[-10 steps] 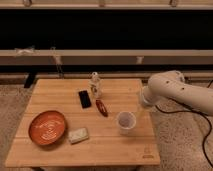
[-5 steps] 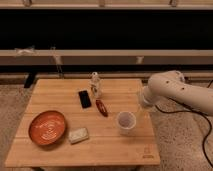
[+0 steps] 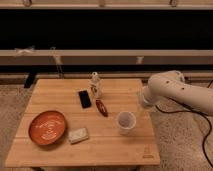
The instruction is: Place the pepper on the white sponge
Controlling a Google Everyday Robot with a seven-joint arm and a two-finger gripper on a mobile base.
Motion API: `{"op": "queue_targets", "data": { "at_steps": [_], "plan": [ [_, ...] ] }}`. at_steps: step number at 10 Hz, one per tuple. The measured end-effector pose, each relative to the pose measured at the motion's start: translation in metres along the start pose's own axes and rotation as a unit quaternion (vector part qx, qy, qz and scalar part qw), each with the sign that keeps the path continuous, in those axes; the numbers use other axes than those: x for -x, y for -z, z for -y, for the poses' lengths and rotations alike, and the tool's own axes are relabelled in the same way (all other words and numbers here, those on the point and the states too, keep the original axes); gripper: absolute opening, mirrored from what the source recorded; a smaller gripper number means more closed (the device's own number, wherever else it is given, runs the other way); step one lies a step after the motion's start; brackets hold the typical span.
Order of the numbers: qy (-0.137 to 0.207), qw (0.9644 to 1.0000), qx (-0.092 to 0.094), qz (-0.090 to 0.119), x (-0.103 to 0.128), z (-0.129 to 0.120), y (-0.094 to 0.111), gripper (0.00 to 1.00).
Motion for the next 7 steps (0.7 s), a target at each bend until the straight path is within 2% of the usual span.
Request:
{"op": "queue_targets", "data": {
  "at_steps": [4, 7],
  "plan": [
    [0.006, 0.9999, -0.001, -0.009, 0.000, 0.007, 0.003, 0.80],
    [0.028, 0.9993, 0.000, -0.023, 0.031, 0.049, 0.007, 0.80]
  ]
}}
